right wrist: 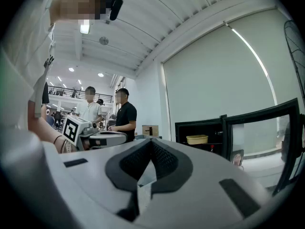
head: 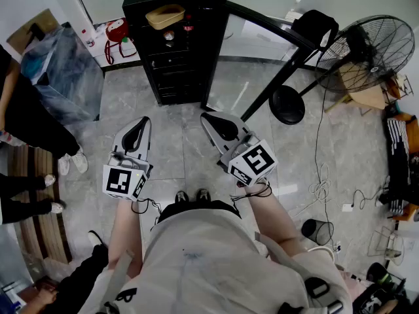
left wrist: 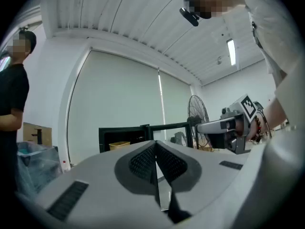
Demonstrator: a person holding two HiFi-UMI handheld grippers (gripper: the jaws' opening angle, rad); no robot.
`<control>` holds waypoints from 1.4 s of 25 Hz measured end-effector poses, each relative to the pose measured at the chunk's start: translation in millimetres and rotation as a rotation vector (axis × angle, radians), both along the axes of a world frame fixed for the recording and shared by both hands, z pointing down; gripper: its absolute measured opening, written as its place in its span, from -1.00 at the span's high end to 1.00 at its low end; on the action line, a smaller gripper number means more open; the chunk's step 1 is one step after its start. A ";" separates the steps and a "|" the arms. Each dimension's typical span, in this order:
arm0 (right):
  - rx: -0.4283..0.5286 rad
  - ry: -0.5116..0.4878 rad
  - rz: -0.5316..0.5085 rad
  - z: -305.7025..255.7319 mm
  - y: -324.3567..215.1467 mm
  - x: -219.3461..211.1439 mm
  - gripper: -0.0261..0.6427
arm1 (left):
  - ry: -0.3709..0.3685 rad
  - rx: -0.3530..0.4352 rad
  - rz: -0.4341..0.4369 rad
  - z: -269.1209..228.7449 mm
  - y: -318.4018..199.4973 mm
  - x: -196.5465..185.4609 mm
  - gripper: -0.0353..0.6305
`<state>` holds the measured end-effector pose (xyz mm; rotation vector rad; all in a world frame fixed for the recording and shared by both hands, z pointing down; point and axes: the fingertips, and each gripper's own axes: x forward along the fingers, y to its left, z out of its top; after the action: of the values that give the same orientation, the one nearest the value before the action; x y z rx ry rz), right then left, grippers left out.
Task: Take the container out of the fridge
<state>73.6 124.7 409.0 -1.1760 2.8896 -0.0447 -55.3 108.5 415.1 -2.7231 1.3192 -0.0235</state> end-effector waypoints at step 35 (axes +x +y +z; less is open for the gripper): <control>-0.090 -0.055 -0.063 29.3 -88.7 19.2 0.88 | -0.007 0.005 -0.068 18.5 -93.1 -9.8 0.88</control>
<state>92.8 36.1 438.3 -1.0780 2.9030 -0.2068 -65.0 15.4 433.6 -2.6705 1.4076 -0.0353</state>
